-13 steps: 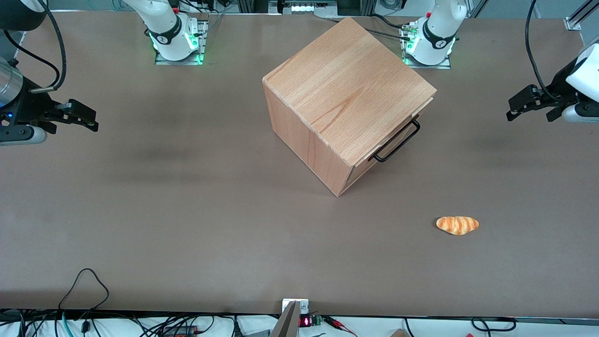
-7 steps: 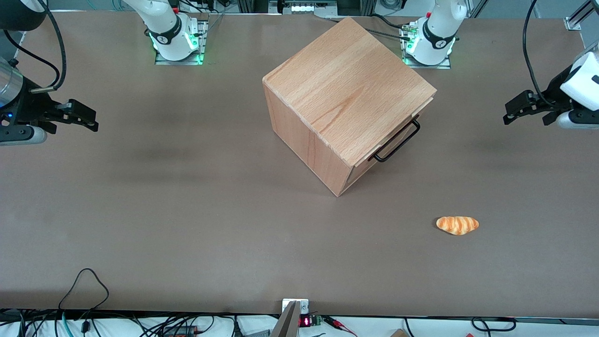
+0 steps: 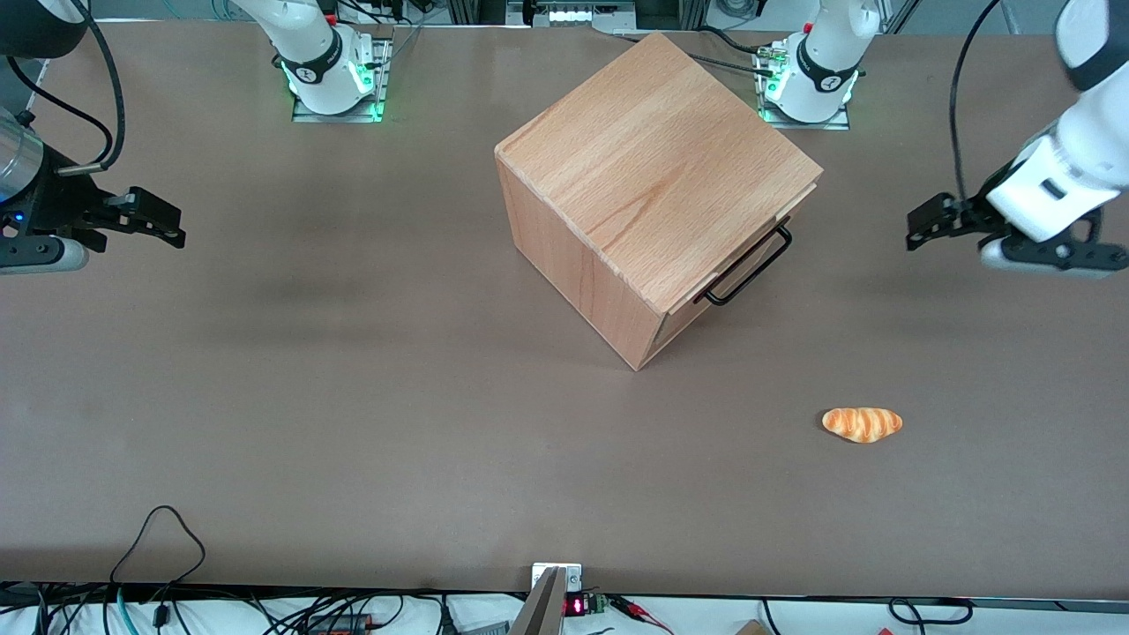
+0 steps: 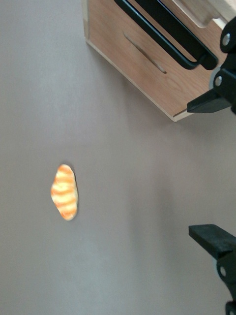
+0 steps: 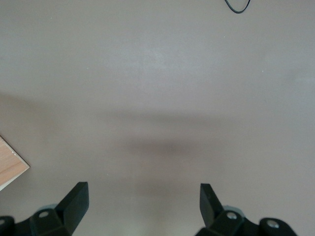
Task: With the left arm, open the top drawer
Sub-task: 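Move the left gripper down to the black drawer handle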
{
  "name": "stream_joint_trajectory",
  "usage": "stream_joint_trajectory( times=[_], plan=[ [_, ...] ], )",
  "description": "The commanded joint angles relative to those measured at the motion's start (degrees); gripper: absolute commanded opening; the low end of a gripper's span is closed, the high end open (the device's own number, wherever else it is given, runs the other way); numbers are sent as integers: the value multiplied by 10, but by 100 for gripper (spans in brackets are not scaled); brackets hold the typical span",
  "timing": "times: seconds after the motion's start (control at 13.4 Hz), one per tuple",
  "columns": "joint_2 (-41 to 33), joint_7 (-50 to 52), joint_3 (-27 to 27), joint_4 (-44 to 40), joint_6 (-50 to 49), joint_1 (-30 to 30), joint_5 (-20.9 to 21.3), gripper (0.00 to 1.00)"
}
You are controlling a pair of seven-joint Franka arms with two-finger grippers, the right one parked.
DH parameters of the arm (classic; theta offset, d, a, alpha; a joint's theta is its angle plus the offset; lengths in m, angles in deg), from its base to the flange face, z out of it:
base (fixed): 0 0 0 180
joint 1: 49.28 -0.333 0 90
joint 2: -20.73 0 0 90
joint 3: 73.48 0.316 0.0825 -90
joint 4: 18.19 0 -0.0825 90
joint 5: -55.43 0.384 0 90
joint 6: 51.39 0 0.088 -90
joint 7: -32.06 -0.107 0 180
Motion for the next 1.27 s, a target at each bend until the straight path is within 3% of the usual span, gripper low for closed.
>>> stream_joint_trajectory(
  times=[0.0, 0.45, 0.6, 0.82, 1.19],
  plan=[
    [34, -25, -26, 0, 43, 2, 6, 100],
    [58, -52, -117, 32, 104, 2, -15, 100],
    [58, -96, -123, 54, 128, 2, -22, 100],
    [63, -169, -123, 78, 158, 1, -80, 100],
    [71, -189, -123, 88, 173, 1, -82, 100]
  ],
)
